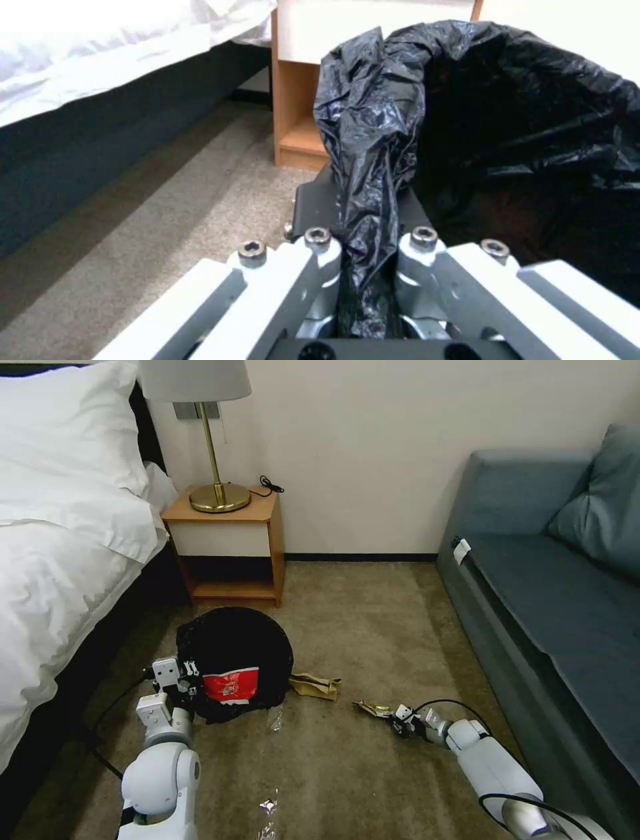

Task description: Pick up the trash bin, then pick up the garbage on the floor and place it into the trash bin.

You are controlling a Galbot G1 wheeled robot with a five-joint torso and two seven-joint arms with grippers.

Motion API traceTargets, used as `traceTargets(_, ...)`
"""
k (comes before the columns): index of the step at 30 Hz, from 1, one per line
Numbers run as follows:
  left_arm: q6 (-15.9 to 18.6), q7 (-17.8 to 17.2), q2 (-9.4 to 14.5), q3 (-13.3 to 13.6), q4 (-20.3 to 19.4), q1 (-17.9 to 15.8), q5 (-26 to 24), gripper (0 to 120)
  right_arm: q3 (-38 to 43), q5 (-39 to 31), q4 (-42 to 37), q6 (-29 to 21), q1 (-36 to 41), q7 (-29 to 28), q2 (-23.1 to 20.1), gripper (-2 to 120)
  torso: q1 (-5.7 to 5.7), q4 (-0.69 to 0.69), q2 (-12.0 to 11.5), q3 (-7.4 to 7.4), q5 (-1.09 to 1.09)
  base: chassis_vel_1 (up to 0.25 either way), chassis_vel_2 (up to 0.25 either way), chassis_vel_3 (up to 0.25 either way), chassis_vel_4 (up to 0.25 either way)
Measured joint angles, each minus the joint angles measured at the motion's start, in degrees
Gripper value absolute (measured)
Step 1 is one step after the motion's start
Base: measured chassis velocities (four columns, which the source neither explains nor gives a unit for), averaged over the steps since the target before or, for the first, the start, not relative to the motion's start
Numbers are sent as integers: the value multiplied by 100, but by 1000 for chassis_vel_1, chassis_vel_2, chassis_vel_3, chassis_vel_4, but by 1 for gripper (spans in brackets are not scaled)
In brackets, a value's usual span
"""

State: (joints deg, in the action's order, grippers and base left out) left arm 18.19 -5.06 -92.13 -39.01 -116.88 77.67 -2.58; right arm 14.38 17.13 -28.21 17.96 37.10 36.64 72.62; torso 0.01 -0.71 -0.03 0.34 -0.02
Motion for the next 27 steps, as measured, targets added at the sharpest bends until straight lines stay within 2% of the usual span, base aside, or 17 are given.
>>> traceTargets(9,-9,0,0,2,120,-31,7,5,185,-605,-633,33,80,-39,-103,0,0,1,0,-1,0,0,0,0,0)
traceTargets(11,-26,-3,0,18,203,-61,17,5,198,-1113,-1028,85,164,-167,-166,0,0,0,0,-1,0,0,0,0,0)
traceTargets(13,-28,-4,-1,31,233,-67,21,5,193,-1290,-1162,128,194,-230,-178,0,0,0,0,-2,0,0,0,0,0)
traceTargets(20,-40,-6,-1,129,457,-152,32,5,1,-2147,-1925,1072,283,-867,-69,0,0,1,0,-2,0,0,0,0,0)
traceTargets(21,-40,-6,-1,129,457,-152,32,5,1,-2147,-1925,1072,283,-867,-69,0,0,1,0,-2,0,0,0,0,0)
traceTargets(23,-41,-9,0,181,533,-204,31,5,-298,-2500,-2413,1318,330,-1281,-12,0,0,2,0,-2,0,0,0,0,0)
traceTargets(27,-41,-9,0,206,576,-233,26,5,-584,-2790,-2944,1368,420,-1582,12,0,0,2,0,-2,0,0,0,0,0)
